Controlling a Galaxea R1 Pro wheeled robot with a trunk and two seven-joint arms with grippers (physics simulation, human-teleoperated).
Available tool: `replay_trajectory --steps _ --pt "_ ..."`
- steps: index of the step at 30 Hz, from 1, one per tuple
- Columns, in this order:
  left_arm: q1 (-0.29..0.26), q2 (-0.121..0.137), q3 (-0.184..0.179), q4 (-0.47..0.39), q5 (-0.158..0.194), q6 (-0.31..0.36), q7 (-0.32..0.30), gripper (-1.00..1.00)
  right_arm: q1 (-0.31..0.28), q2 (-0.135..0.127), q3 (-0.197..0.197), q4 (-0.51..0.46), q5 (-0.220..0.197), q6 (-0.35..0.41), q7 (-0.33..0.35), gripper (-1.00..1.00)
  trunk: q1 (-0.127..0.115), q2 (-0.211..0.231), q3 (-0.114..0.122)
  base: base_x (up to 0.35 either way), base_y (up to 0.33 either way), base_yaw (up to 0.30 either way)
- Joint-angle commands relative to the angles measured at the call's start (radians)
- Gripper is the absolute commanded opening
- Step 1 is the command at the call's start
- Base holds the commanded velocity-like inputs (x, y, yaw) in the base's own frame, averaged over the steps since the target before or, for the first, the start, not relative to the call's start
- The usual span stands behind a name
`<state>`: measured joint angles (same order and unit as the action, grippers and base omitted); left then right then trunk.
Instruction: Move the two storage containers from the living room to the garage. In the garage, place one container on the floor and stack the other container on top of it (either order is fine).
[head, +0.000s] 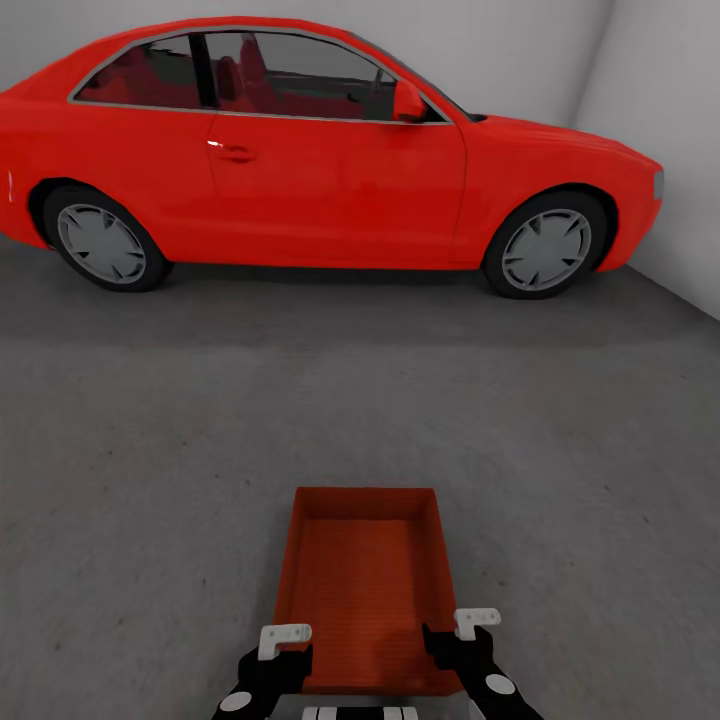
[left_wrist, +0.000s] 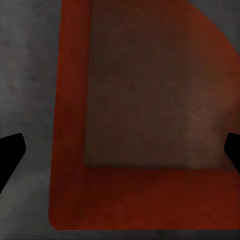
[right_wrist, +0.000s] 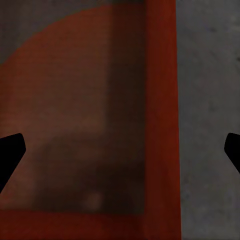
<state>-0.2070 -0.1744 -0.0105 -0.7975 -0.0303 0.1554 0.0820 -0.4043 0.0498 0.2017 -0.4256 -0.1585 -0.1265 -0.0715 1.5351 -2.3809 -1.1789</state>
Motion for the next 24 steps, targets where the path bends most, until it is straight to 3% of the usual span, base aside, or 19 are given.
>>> replay_trajectory --steps 1,14,24 --pt "0.000 0.000 -0.001 -0.002 -0.003 0.006 0.004 1.00 -0.001 -0.001 0.008 0.001 -0.010 -0.004 -0.007 1.00 0.000 0.000 -0.001 0.000 0.000 0.000" --pt "0.000 0.000 -0.003 -0.005 -0.002 0.006 0.004 1.00 -0.001 -0.001 0.007 -0.003 0.000 -0.001 -0.007 1.00 0.000 0.000 -0.001 0.000 0.000 0.000" --pt "0.000 0.000 -0.005 -0.143 -0.003 0.023 0.005 1.00 -0.001 -0.015 0.001 -0.149 0.002 0.011 -0.012 1.00 0.000 0.000 -0.001 0.000 0.000 0.000"
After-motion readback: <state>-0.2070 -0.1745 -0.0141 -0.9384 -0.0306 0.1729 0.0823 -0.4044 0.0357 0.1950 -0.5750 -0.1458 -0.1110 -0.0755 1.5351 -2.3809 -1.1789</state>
